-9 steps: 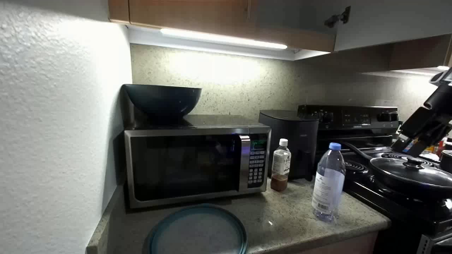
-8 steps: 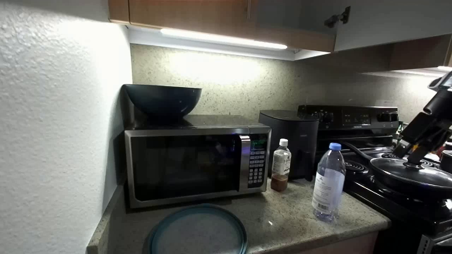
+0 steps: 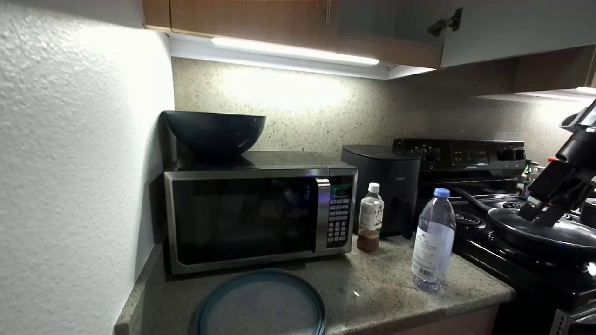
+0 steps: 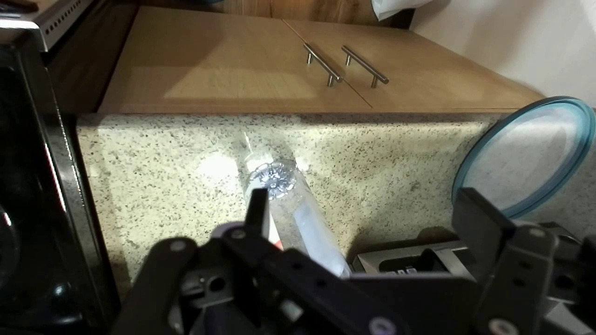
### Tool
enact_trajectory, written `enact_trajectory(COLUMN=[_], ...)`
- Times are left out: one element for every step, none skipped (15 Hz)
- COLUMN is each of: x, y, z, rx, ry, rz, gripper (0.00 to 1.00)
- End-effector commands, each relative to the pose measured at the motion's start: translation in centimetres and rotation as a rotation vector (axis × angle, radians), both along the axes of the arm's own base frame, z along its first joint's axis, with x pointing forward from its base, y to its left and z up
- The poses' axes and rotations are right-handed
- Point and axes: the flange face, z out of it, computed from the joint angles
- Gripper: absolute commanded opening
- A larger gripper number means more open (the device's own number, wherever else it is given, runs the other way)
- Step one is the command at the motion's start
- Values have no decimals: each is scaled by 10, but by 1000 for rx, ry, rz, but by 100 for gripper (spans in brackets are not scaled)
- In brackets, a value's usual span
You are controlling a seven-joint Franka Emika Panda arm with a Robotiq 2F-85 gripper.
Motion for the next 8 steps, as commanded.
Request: enact_trajectory(x=[5, 10, 18, 24, 33, 42, 53, 62], y=[-2, -4, -5, -5, -2, 1, 6, 12], z=[2, 5, 10, 14, 18, 22, 25, 27], rx=[-3, -15, -23, -39, -56, -72, -88, -106], ry=[-1, -4, -11, -13, -9, -2, 10, 24], rz=[4, -3, 11, 16, 32, 46, 65, 86], gripper=[100, 100, 100, 100, 100, 100, 100, 100])
